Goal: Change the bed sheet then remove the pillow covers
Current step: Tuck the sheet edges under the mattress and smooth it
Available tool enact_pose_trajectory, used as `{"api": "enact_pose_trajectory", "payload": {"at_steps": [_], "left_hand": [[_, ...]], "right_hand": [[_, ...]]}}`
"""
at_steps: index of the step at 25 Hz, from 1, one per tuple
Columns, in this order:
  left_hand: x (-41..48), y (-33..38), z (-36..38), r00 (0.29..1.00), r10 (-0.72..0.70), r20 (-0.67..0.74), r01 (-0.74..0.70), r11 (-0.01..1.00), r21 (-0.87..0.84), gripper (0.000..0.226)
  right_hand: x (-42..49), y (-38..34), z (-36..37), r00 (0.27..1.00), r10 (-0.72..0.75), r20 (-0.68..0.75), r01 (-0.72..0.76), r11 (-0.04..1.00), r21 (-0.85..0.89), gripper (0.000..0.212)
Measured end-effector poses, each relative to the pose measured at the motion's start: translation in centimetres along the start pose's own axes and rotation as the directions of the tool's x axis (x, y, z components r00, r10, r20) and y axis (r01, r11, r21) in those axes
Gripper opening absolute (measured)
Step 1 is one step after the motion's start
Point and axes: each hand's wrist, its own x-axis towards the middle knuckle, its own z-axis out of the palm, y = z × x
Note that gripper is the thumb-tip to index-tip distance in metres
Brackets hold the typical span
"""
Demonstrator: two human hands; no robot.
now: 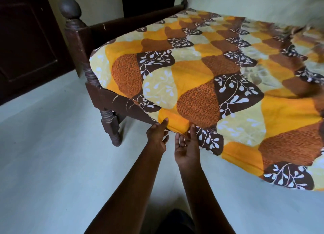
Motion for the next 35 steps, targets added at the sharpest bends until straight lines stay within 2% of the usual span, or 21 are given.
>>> {"api": "enact_pose_trajectory", "payload": {"at_steps": [3,4,6,7,8,9,11,13,15,19,22,25,28,29,31,33,35], "left_hand": [[-0.2,-0.1,-0.5,0.999,-0.016,-0.045,0.016,1.000,0.011,0.023],[-0.2,-0.1,-0.6,0.993,0.039,-0.113,-0.034,0.998,0.044,0.024],[-0.3,0.1,-0.8,0.927,0.259,-0.271,-0.214,0.960,0.182,0.028],[-0.9,0.4,-0.6,0.910,0.330,-0.249,-0.296,0.941,0.166,0.025],[-1.8,1.0,-0.1,0.928,0.339,-0.155,-0.333,0.941,0.067,0.021],[-2.8,1.6,0.5,0.958,0.285,-0.009,-0.285,0.956,-0.065,0.022],[-4.3,2.9,1.4,0.962,0.146,0.231,-0.089,0.966,-0.243,0.041],[-4.8,3.7,1.7,0.949,0.082,0.303,0.022,0.945,-0.326,0.061],[-4.9,4.3,1.8,0.958,0.054,0.281,0.054,0.931,-0.361,0.074],[-4.8,4.6,2.2,0.957,0.029,0.289,0.087,0.920,-0.381,0.089],[-4.7,4.9,2.0,0.954,0.009,0.298,0.124,0.898,-0.422,0.097],[-4.5,4.7,1.9,0.948,0.004,0.319,0.150,0.876,-0.458,0.099],[-4.4,4.6,1.9,0.941,0.008,0.338,0.161,0.868,-0.470,0.096],[-4.4,4.6,1.8,0.935,0.016,0.354,0.166,0.863,-0.478,0.095],[-4.2,4.7,1.7,0.924,0.032,0.381,0.172,0.854,-0.490,0.095],[-3.8,4.7,1.4,0.913,0.036,0.407,0.189,0.846,-0.499,0.096],[-3.6,4.7,1.1,0.906,0.039,0.422,0.183,0.863,-0.471,0.095]], "right_hand": [[0.7,-0.1,0.2,0.999,-0.003,-0.035,0.001,0.998,-0.067,0.058],[0.9,-0.1,0.0,0.998,-0.026,-0.056,0.020,0.994,-0.105,0.062],[1.2,0.0,-0.6,0.992,-0.075,-0.105,0.052,0.978,-0.201,0.065],[1.4,0.0,-0.9,0.988,-0.095,-0.121,0.062,0.967,-0.249,0.062],[1.5,-0.1,-1.0,0.985,-0.110,-0.134,0.066,0.953,-0.295,0.056],[1.7,-0.3,-1.0,0.981,-0.120,-0.152,0.064,0.941,-0.331,0.045],[1.7,-0.8,-0.7,0.975,-0.108,-0.194,0.027,0.925,-0.380,0.024],[1.4,-1.3,-0.7,0.973,-0.085,-0.212,-0.011,0.910,-0.415,0.018],[1.3,-1.6,-1.2,0.979,-0.054,-0.198,-0.032,0.911,-0.410,0.014],[0.8,-2.1,-2.0,0.994,0.040,-0.098,-0.066,0.957,-0.281,0.008],[-0.1,-2.3,-2.1,0.999,0.033,0.020,-0.031,0.995,-0.093,0.005],[-0.6,-2.6,-2.0,0.991,-0.012,0.135,0.003,0.998,0.069,0.024],[-0.9,-2.7,-1.7,0.949,-0.068,0.308,0.005,0.980,0.200,0.063],[-0.8,-2.8,-1.5,0.927,-0.086,0.365,-0.002,0.972,0.233,0.070],[-0.4,-3.1,-1.0,0.896,-0.128,0.426,-0.003,0.956,0.293,0.066],[0.4,-3.3,0.2,0.888,-0.168,0.429,0.003,0.933,0.359,0.056],[1.4,-3.3,1.6,0.888,-0.215,0.407,0.019,0.901,0.434,0.058]]}}
